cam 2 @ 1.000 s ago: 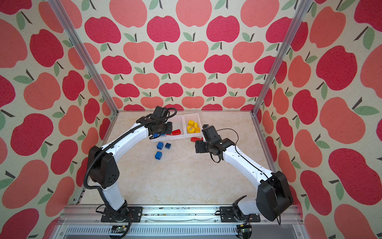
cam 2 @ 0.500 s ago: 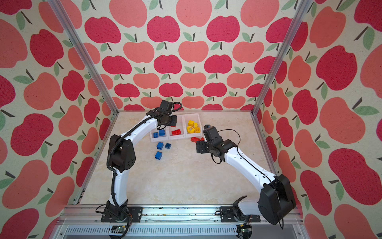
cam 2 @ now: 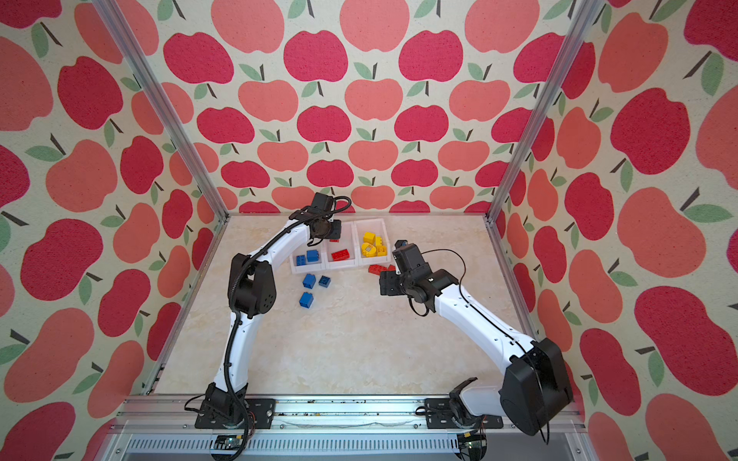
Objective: Sort the legos into containers by color
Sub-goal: Place the lego in the container.
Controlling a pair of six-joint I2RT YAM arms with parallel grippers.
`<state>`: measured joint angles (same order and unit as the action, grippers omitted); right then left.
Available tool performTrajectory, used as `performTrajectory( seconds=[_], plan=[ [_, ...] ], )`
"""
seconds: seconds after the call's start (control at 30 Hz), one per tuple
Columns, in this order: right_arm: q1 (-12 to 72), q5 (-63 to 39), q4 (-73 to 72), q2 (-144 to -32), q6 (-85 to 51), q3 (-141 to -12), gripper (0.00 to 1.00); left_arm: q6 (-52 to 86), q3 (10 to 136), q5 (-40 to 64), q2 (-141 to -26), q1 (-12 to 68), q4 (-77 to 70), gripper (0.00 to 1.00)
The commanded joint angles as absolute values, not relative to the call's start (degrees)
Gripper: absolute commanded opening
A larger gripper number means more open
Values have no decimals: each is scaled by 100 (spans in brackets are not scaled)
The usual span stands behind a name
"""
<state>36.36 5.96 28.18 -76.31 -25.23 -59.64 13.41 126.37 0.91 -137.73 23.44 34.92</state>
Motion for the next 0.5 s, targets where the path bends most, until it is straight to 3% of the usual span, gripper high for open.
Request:
performTrajectory(
  seconds=[0.0, 0.13, 0.47],
  plan=[
    [3595, 678, 2971, -7523, -2593, -5950, 81, 1239, 12908, 136, -13843, 2347, 3656, 50],
    [3601, 677, 2971, -7513, -2594, -5959, 81, 1226, 12906, 108, -13782, 2360, 3665, 59],
    [3595, 668, 2970, -7493, -2593, -5950, 81, 1160, 12838, 79, -13541, 2477, 3683, 67]
  ],
)
